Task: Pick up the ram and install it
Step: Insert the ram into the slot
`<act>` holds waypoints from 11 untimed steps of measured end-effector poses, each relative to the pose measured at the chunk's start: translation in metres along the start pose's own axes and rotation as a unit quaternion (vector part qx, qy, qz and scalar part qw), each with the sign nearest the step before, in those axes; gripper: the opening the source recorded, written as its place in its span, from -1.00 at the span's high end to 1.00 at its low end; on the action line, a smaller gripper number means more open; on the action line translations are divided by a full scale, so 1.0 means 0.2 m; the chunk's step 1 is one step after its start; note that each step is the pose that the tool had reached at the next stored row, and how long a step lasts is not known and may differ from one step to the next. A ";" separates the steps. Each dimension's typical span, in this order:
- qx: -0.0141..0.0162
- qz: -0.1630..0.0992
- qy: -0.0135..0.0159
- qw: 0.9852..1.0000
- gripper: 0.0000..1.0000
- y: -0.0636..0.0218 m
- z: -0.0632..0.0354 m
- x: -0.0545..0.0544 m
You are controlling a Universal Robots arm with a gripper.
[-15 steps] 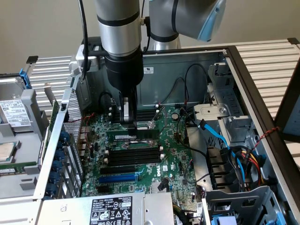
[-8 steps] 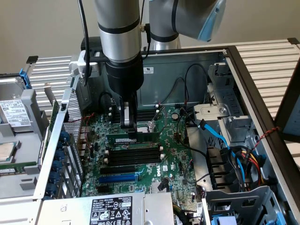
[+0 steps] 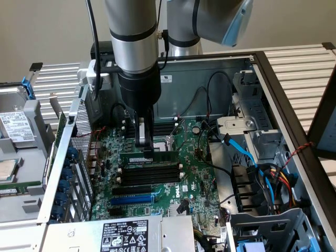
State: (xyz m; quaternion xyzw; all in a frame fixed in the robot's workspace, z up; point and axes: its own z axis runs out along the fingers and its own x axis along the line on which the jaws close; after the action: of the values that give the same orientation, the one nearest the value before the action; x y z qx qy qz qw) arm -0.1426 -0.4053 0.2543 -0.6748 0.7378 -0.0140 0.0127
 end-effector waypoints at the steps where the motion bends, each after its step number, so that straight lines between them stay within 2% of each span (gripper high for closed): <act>1: 0.000 0.000 0.000 1.000 0.76 0.000 0.000 0.00; 6: 0.000 0.000 0.000 1.000 0.76 0.000 0.004 0.00; 11: 0.000 -0.004 0.000 1.000 0.76 0.000 0.032 0.01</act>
State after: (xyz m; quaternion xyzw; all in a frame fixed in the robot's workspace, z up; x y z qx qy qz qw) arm -0.1425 -0.4069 0.2480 -0.6775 0.7353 -0.0140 0.0127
